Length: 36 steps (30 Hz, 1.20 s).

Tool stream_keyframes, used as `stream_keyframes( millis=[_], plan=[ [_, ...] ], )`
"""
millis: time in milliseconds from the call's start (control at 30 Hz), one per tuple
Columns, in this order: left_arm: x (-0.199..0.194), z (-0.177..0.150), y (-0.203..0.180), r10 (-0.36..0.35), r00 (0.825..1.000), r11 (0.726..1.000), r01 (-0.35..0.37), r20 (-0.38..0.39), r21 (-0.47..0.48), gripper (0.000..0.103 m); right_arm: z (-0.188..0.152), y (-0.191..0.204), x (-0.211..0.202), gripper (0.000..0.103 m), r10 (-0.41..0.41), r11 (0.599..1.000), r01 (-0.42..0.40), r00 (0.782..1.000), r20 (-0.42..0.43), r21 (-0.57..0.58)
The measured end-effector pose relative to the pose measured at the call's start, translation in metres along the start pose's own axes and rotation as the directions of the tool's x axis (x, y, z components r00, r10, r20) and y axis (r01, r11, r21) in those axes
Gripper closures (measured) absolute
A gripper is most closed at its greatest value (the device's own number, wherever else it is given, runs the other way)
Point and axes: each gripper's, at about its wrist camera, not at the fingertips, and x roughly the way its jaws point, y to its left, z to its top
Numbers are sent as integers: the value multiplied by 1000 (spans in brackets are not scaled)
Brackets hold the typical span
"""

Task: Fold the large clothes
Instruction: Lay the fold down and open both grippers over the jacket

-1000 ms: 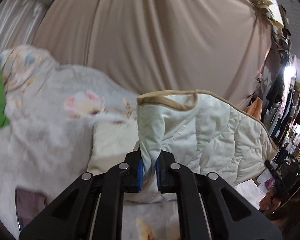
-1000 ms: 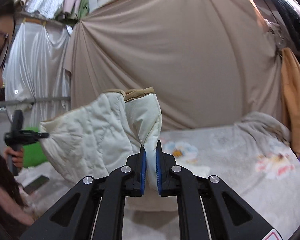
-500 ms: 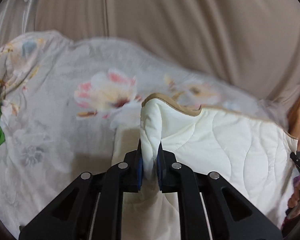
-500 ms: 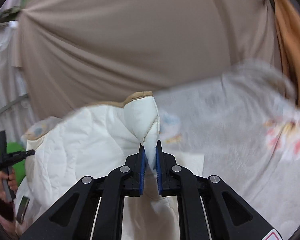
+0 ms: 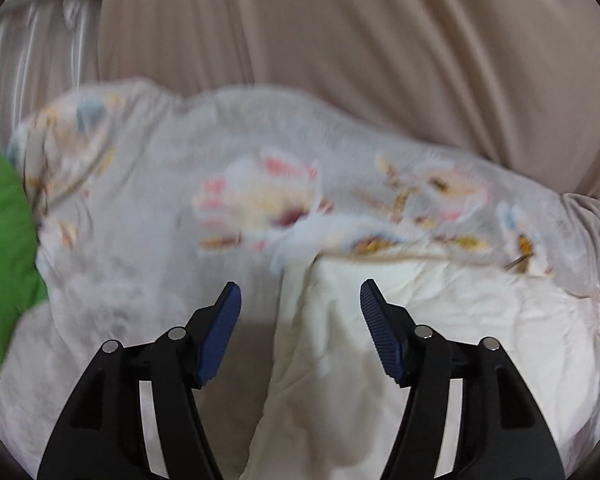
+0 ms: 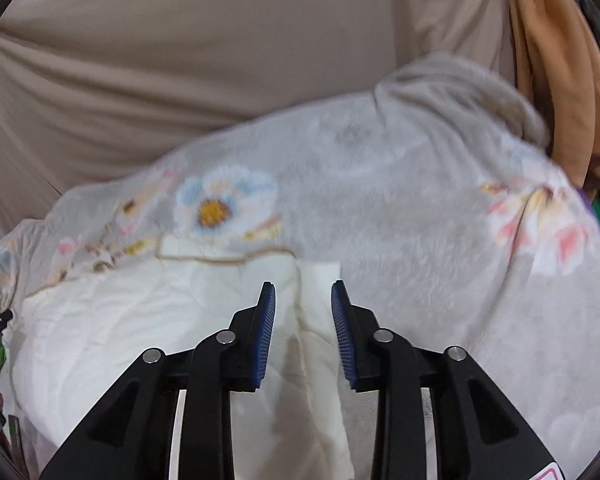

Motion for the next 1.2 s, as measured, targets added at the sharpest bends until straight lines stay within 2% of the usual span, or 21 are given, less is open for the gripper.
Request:
stream_keyframes(
  millis=[67,167,233,333,400,500,600,633,733,767,867,900,933,967,1067,1200],
  plan=[
    [-15,11,-28,-69,997,997,67,35,46,42,4,32,-8,74,99,994,-99,995,0,-40],
    [-13,12,-78,-191,981,976,190,1,108,39,-2,93,3,75,222,965,-230,973,-69,-127],
    [1,-1,-116,-243,968,955,251,-68,156,39,-17,128,17,77,254,944,-275,958,-130,-183],
    [33,-32,-149,-240,955,941,273,-177,199,39,-50,156,45,83,225,926,-283,945,-238,-251],
    [50,-52,-143,-216,950,946,261,-225,194,39,-64,144,52,84,171,933,-239,952,-254,-267],
    [51,-66,-109,-160,968,961,198,-194,194,38,-68,87,45,86,83,970,-132,970,-230,-204],
    [49,-75,-64,-83,981,977,114,-174,180,38,-77,20,37,94,-5,994,-20,972,-235,-104],
    [48,-78,-47,-81,981,982,109,-178,151,38,-84,0,33,103,11,998,-25,969,-246,-57],
    [49,-89,-13,-156,967,984,170,-202,53,38,-100,-26,29,103,82,996,-74,962,-262,41],
    [48,-89,-12,-151,968,985,164,-200,50,39,-99,-22,28,103,64,998,-59,962,-264,26],
    [38,-77,-24,-94,977,992,109,-192,69,41,-84,5,25,103,-59,998,48,964,-259,-50],
    [34,-71,-28,-123,975,988,137,-184,65,41,-76,19,20,92,-44,997,28,970,-240,-71],
    [30,-63,-32,-154,973,984,167,-173,62,40,-70,31,17,90,-19,996,-1,975,-223,-86],
    [28,-53,-39,-165,974,982,177,-156,66,40,-61,49,14,90,19,993,-42,978,-207,-108],
    [35,-31,-56,-133,983,985,145,-124,94,38,-41,103,20,90,92,973,-129,977,-190,-190],
    [76,-12,-61,-101,981,993,110,-168,44,38,-32,157,57,90,117,951,-180,962,-248,-250]
  ],
)
